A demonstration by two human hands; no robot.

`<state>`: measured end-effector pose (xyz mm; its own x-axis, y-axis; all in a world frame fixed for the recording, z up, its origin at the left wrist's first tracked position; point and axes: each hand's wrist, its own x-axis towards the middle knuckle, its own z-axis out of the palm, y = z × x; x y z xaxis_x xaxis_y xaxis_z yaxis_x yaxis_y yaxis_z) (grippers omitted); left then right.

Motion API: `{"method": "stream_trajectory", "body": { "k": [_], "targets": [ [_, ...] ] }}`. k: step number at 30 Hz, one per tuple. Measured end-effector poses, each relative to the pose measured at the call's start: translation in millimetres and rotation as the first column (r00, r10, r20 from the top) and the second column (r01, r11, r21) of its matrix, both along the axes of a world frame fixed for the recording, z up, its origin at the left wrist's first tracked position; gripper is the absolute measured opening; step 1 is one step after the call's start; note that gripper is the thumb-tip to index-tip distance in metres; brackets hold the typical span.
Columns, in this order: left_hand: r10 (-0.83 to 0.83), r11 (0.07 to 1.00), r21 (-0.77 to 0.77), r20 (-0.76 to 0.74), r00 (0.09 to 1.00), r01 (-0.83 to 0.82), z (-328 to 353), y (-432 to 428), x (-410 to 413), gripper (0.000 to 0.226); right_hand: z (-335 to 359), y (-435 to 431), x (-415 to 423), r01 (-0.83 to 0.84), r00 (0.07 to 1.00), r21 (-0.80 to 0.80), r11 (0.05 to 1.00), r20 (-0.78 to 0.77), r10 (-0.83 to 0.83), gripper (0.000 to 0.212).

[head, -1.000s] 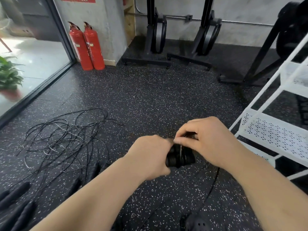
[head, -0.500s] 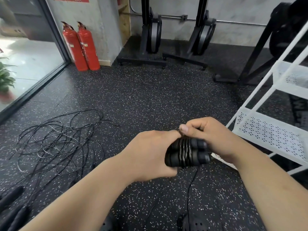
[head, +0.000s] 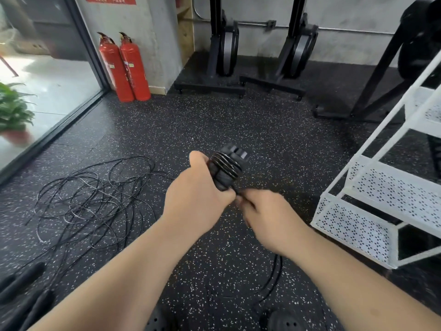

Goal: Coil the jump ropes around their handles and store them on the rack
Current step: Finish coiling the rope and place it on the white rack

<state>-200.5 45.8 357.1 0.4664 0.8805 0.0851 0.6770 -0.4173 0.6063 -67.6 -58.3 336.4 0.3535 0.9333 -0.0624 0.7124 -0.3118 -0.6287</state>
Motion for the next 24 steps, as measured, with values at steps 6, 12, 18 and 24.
{"method": "stream_trajectory", "body": {
  "k": [6,12,18,24],
  "targets": [
    [0.061,0.991,0.131,-0.276,0.959,-0.025,-9,16,-7,0.041,26,-16,-23,-0.105,0.851,-0.095,0.99,0.507,0.139,0.024],
    [-0.086,0.962,0.206,-0.388,0.918,0.177,-11,7,-3,0.043,51,-20,-6,-0.218,0.775,-0.005,0.976,0.607,0.176,0.039],
    [-0.45,0.817,0.142,-0.451,0.771,0.559,-18,-21,6,0.032,52,-21,32,-0.175,0.961,0.077,0.982,0.231,0.154,0.028],
    [-0.61,0.72,0.13,-0.349,0.711,0.681,-15,-32,4,0.051,44,-19,65,-0.196,0.97,0.027,0.98,-0.145,0.197,0.032]
  ]
}}
